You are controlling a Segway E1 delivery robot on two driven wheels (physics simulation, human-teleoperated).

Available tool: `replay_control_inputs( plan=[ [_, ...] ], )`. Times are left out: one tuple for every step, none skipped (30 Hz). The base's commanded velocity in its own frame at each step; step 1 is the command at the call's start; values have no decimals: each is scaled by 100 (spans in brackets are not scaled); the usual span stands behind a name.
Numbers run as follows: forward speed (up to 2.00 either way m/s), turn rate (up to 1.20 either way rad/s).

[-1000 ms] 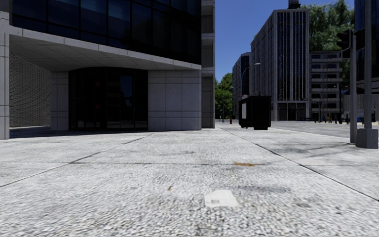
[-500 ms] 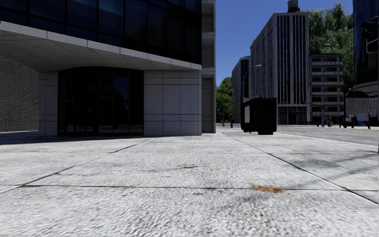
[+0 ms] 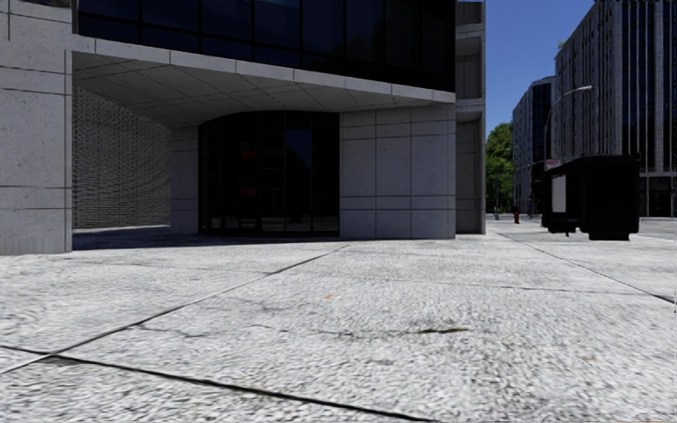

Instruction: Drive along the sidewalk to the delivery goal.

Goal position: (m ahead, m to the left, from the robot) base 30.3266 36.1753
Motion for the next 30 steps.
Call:
replay_control_inputs(
  plan=[
    [200, 120],
    [200, 120],
    [200, 120],
    [200, 120],
    [200, 120],
    [200, 120],
    [200, 120],
    [200, 120],
    [200, 120],
    [200, 120],
    [200, 120],
    [200, 120],
    [200, 120],
    [200, 120],
    [200, 120],
    [200, 119],
    [200, 93],
    [200, 68],
    [200, 52],
    [200, 40],
    [200, 28],
    [200, 16],
    [200, 9],
    [200, 8],
    [200, 8],
    [200, 7],
    [200, 7],
    [200, 5],
    [200, 2],
    [200, 2]
  ],
)
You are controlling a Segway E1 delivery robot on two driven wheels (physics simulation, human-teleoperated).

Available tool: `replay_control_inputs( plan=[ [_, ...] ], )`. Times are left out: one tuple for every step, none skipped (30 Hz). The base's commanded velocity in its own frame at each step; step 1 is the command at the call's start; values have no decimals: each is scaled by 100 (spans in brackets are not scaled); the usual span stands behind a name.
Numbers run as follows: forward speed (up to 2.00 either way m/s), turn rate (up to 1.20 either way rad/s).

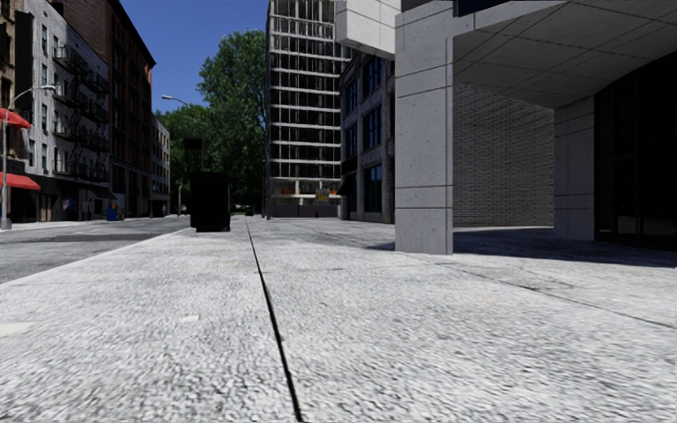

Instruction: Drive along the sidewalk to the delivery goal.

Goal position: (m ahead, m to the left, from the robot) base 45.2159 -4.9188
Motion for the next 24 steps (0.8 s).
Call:
replay_control_inputs(
  plan=[
    [200, 1],
    [200, 1],
    [200, 1],
    [200, 1],
    [200, 1],
    [200, 1],
    [200, 65],
    [200, 104],
    [200, 104],
    [200, 120],
    [200, 120],
    [200, 120],
    [200, 119],
    [200, 64],
    [200, 42],
    [200, 25],
    [200, 25],
    [200, 8],
    [200, 1],
    [200, 0],
    [200, 0],
    [200, 0],
    [200, 0],
    [200, 0]
  ],
)
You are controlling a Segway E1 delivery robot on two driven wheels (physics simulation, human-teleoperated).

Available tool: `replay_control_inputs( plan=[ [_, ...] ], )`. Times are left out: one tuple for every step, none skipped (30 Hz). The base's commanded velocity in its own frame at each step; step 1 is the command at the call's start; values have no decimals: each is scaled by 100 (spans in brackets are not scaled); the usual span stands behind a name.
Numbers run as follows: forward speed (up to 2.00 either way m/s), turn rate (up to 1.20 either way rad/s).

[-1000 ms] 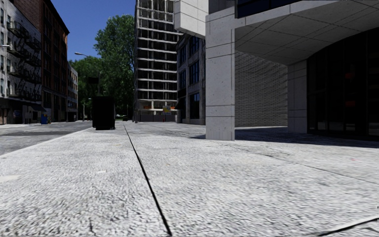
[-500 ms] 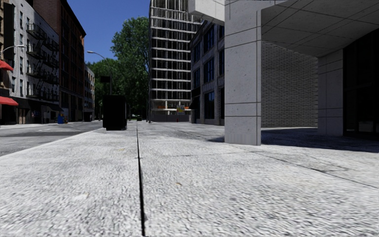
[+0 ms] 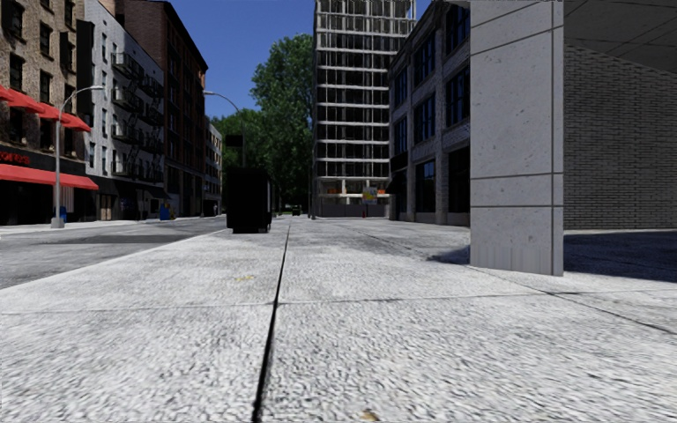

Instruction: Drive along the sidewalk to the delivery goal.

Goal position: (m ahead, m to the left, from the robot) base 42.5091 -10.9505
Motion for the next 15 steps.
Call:
replay_control_inputs(
  plan=[
    [200, 0],
    [200, 0],
    [200, 0],
    [200, 0],
    [200, 0],
    [200, 0],
    [200, 0],
    [200, 0],
    [200, 0],
    [200, 0],
    [200, 0],
    [200, 0],
    [200, 0],
    [200, 0],
    [200, 0]
  ],
)
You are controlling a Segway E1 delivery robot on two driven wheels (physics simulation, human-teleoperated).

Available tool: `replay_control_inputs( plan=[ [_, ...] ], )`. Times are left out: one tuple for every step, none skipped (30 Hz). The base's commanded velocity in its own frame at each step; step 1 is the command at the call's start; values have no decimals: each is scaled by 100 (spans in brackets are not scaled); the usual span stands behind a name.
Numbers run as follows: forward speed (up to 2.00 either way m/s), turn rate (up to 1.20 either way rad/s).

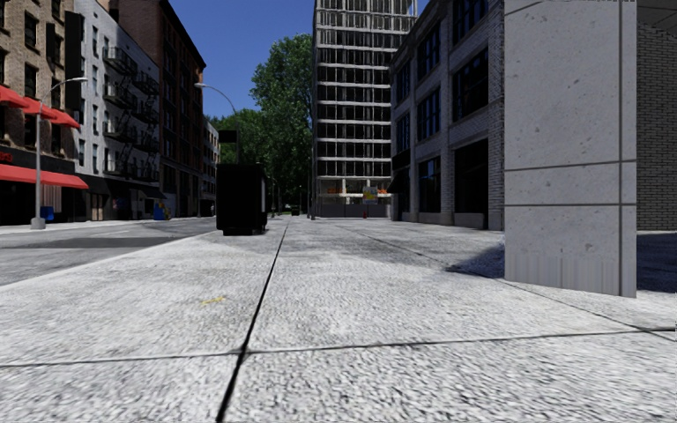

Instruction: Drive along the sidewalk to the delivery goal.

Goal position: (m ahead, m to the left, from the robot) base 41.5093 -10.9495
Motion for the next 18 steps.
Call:
replay_control_inputs(
  plan=[
    [200, 0],
    [200, 0],
    [200, 0],
    [200, 0],
    [200, 0],
    [200, 0],
    [200, 0],
    [200, 0],
    [200, 0],
    [200, 0],
    [200, 0],
    [200, 0],
    [200, 0],
    [200, 0],
    [200, 0],
    [200, 0],
    [200, 0],
    [200, 0]
  ],
)
